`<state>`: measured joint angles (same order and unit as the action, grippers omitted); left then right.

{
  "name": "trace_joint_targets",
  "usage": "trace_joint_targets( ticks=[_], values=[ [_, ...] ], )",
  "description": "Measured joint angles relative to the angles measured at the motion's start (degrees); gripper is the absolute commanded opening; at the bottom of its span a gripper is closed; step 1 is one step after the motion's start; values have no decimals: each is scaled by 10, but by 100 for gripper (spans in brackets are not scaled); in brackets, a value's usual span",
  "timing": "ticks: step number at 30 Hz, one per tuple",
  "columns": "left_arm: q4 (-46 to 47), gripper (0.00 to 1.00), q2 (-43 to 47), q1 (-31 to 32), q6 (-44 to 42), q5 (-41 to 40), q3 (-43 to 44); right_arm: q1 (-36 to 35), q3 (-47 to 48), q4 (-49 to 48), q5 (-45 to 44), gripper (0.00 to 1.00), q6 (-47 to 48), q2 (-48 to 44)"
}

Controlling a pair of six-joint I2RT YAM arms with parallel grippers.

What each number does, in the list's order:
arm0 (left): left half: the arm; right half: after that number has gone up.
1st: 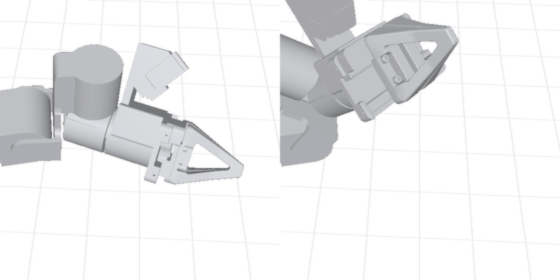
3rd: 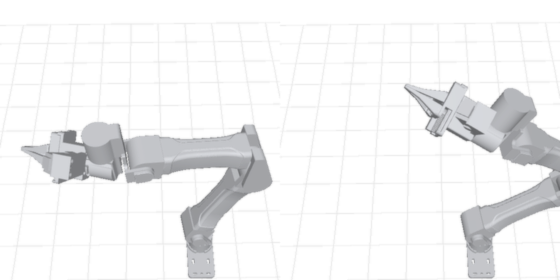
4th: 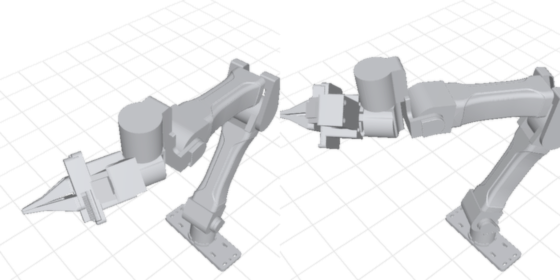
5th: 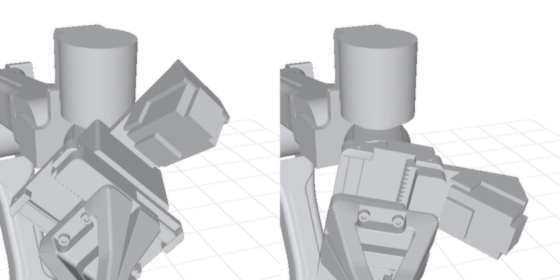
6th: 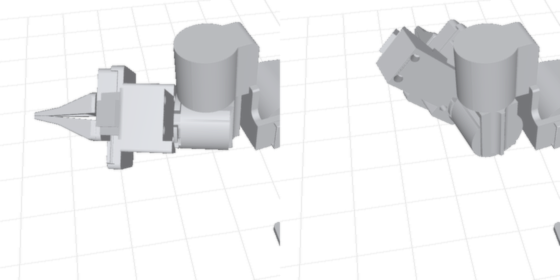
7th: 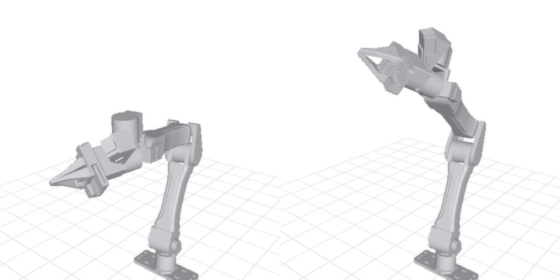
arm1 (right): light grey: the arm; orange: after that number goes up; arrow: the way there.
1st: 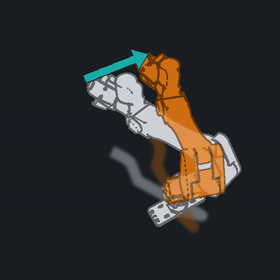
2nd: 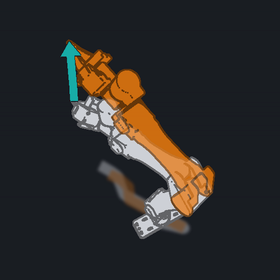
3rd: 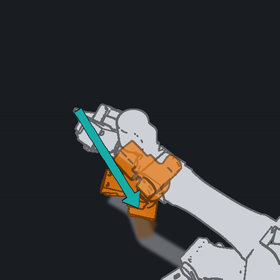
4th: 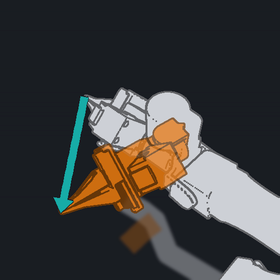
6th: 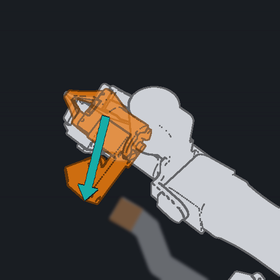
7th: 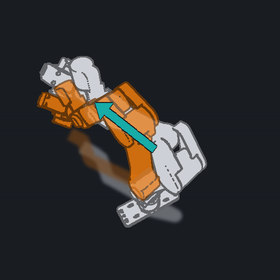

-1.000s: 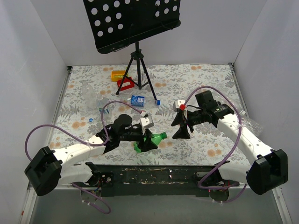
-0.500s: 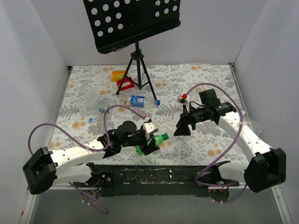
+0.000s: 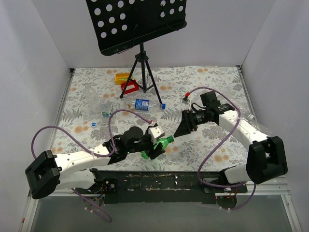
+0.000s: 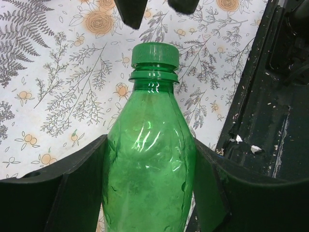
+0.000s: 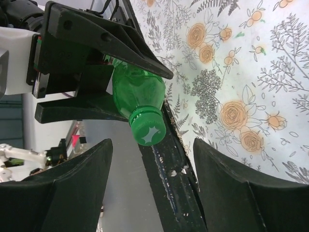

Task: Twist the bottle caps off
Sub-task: Unscrew the bottle cap from the plastic bottle.

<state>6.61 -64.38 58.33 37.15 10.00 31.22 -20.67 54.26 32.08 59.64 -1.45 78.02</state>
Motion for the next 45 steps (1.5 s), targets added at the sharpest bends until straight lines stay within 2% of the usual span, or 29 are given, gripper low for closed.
trace_joint_targets(
  ticks=[5, 10, 13, 17, 21, 26, 27, 29, 31, 35, 38, 42, 45],
  values=[
    [7, 10, -13, 3, 0, -5, 4, -17, 0, -7, 11, 72, -16, 31],
    [17, 10, -19, 4, 0, -8, 8, -28, 0, -8, 23, 57, -20, 42],
    [18, 10, -19, 4, 0, -12, 8, -28, 0, -9, 28, 44, -21, 44],
    [24, 10, -19, 4, 0, -16, 8, -27, 0, -10, 32, 40, -20, 44],
    [24, 10, -19, 4, 0, -16, 8, -27, 0, -11, 34, 28, -15, 46],
    [22, 11, -19, 4, 2, -12, 8, -28, 1, -4, 38, 19, 11, 48],
    [20, 11, -19, 4, 2, -5, 8, -30, 2, 3, 39, 18, 28, 48],
    [17, 11, -16, 4, 2, 7, 7, -34, 10, 26, 42, 8, 75, 48],
    [15, 11, -7, 0, 5, 23, 4, -40, 20, 54, 49, 5, 138, 48],
    [12, 11, 17, -35, 26, 97, -9, -64, 42, 103, 55, 4, 278, 42],
    [20, 11, 34, -77, 53, 181, -24, -87, 48, 108, 47, 4, 383, 16],
    [48, 11, 42, -108, 80, 261, -29, -110, 31, 84, 24, 6, 516, -66],
    [70, 11, 40, -118, 95, 301, -29, -119, 3, 53, 6, 6, 577, -131]
  ],
)
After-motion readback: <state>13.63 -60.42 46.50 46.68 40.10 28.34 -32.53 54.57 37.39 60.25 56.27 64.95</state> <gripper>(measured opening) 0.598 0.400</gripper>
